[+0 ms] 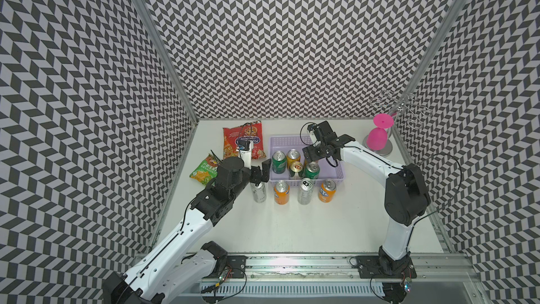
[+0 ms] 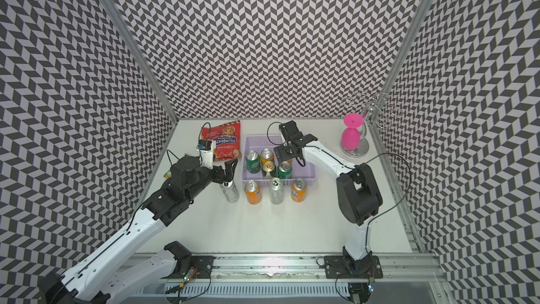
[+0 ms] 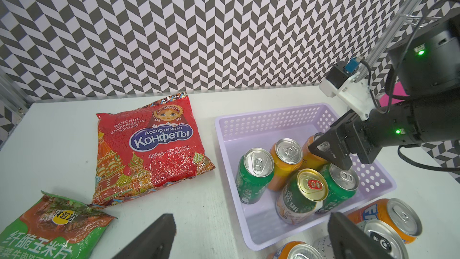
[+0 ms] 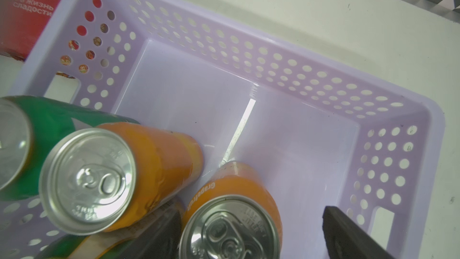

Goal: Take out the drinks from the basket
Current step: Pick up the drink from the basket.

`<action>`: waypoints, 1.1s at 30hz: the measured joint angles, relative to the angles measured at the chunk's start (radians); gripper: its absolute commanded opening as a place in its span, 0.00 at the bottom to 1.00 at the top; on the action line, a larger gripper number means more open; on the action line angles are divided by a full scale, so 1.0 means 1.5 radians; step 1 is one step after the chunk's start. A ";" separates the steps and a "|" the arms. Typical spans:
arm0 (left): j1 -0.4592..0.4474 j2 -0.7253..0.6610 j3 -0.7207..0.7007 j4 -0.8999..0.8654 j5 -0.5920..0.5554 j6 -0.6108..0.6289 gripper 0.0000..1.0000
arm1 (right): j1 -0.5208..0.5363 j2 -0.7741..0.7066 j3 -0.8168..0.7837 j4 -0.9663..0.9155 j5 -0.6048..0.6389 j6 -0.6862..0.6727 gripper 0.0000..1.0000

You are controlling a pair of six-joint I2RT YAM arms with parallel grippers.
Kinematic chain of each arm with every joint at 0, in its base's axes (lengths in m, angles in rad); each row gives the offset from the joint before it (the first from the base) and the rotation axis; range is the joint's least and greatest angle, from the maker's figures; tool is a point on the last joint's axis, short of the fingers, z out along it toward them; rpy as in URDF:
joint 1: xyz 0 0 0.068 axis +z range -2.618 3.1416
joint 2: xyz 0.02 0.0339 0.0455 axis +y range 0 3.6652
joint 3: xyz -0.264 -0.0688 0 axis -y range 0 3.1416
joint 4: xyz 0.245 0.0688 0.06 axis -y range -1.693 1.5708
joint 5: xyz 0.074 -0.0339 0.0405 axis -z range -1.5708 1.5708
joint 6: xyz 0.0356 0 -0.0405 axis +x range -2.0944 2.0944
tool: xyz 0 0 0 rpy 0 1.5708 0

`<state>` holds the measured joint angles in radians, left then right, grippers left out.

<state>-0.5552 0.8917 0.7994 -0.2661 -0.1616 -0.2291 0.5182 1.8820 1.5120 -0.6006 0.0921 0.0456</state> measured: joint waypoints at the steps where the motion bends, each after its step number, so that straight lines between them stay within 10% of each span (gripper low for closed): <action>1: 0.000 0.000 0.000 0.000 0.000 0.000 0.99 | 0.000 0.003 0.000 -0.001 -0.002 0.000 0.91; 33: 0.000 -0.003 0.000 0.000 0.000 0.000 0.99 | -0.001 0.038 0.040 -0.062 -0.046 0.017 0.57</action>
<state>-0.5552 0.8879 0.7994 -0.2661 -0.1619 -0.2291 0.5167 1.9396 1.5723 -0.6933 0.0235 0.0708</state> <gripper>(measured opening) 0.993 0.687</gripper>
